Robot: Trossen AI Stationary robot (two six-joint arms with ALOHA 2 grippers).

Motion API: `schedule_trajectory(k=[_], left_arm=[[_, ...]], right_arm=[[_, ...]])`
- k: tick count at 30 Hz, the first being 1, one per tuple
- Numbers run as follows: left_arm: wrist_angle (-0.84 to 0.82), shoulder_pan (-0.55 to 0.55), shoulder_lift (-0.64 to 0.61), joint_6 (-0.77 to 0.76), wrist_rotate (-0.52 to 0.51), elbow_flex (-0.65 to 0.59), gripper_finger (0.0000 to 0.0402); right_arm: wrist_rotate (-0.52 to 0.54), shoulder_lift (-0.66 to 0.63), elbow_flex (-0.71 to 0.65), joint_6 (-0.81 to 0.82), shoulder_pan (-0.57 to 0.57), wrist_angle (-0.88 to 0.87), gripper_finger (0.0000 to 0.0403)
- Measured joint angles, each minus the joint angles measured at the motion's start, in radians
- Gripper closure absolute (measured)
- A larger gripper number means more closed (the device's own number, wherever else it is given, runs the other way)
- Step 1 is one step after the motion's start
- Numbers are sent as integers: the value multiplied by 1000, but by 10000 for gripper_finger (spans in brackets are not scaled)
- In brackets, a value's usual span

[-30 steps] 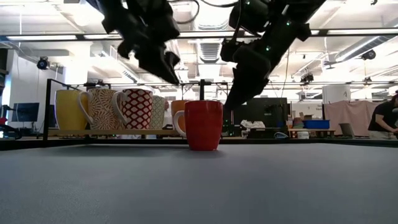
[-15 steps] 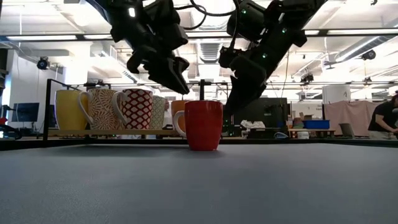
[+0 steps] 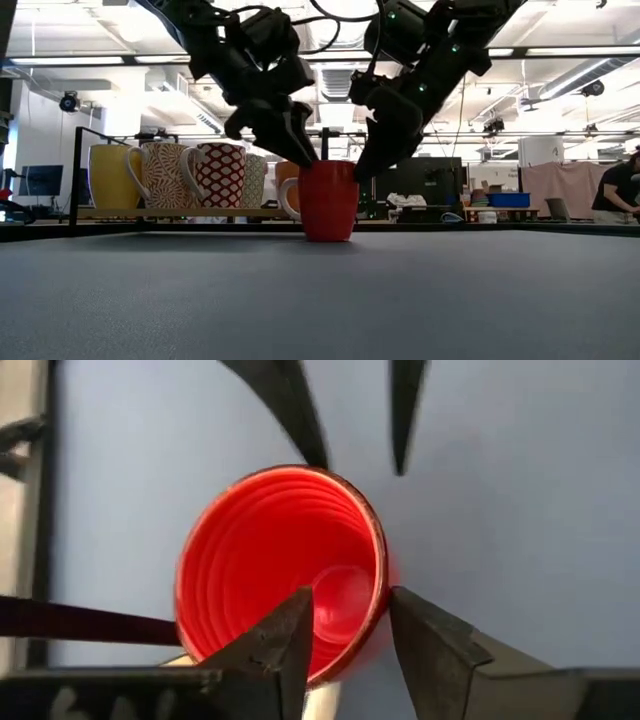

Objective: Place coffee mugs
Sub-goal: Put the orange mug on the shelf

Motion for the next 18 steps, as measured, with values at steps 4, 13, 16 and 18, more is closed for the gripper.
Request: schedule_trajectory(k=[4, 13, 16, 18], left_arm=[[-2, 0, 1, -2, -13, 0, 284], [-11, 0, 31, -38, 33, 2, 325], [-11, -2, 60, -43, 37, 2, 335], [-17, -2, 72, -45, 36, -1, 344]], right_arm=[[0, 0, 0, -6, 0, 7, 262], [0, 0, 0, -5, 0, 10, 262], [0, 0, 0, -3, 0, 11, 262], [-1, 0, 0, -1, 0, 12, 262]])
